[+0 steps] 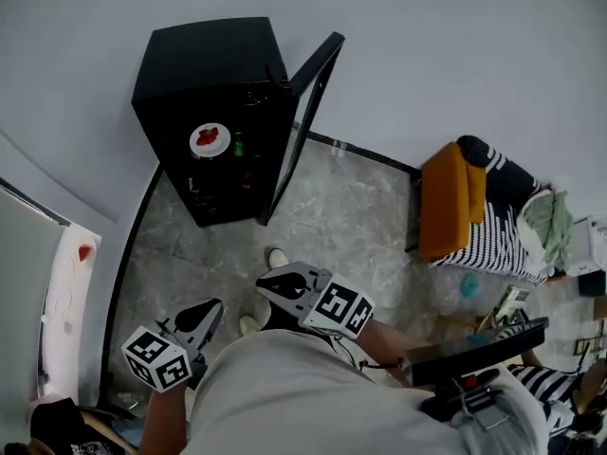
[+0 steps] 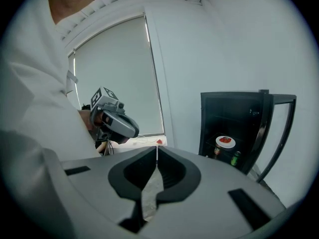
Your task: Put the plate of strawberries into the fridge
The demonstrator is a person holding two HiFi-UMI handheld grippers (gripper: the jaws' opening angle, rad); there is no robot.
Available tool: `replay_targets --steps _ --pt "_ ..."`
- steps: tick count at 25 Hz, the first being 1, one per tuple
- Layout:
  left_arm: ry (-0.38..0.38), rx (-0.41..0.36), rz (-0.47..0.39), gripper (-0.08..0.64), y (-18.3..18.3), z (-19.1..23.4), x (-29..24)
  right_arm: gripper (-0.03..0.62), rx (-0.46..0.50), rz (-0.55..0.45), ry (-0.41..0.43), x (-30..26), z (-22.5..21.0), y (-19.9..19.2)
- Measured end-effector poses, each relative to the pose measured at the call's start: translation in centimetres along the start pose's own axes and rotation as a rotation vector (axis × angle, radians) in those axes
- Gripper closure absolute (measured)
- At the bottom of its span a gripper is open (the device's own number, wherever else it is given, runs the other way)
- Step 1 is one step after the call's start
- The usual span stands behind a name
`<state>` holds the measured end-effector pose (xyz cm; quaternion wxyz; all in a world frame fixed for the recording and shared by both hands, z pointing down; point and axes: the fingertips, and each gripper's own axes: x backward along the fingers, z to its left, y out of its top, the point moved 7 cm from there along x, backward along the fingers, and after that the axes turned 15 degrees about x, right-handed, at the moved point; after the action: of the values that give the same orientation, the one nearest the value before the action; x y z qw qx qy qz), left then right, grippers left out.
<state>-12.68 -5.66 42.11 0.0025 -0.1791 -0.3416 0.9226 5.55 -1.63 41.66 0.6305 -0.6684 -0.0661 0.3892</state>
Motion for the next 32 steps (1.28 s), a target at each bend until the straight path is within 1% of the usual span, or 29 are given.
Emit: replay_targets --steps 3,8,12,16,20,25,32 --pt "-0.026 0.013 0.006 0.548 -0.5 -0.6 0.3 0.569 0.011 -0.007 0.003 0.0 1.1 0.5" --pt "-0.039 0.015 0.016 0.548 -0.8 -0.9 0.4 0.571 0.020 -0.010 0.001 0.4 2.0 1.1" --pt "-0.035 0.026 0.016 0.547 -0.9 -0.8 0.6 0.572 0.022 -0.009 -0.007 0.5 2.4 1.2" --pt "-0.029 0.013 0.017 0.548 -0.9 -0.5 0.5 0.572 0.029 -0.009 -0.006 0.5 2.5 1.3" --pt "-0.030 0.029 0.017 0.548 -1.2 -0.3 0.5 0.575 0.038 -0.004 -0.007 0.6 2.6 1.3" --pt "-0.025 0.033 0.018 0.548 -1.2 -0.1 0.5 0.575 0.039 -0.001 -0.010 0.6 2.6 1.4" --pt "-0.033 0.042 0.011 0.548 -0.6 0.5 0.4 0.575 0.037 0.000 -0.005 0.1 2.0 1.5"
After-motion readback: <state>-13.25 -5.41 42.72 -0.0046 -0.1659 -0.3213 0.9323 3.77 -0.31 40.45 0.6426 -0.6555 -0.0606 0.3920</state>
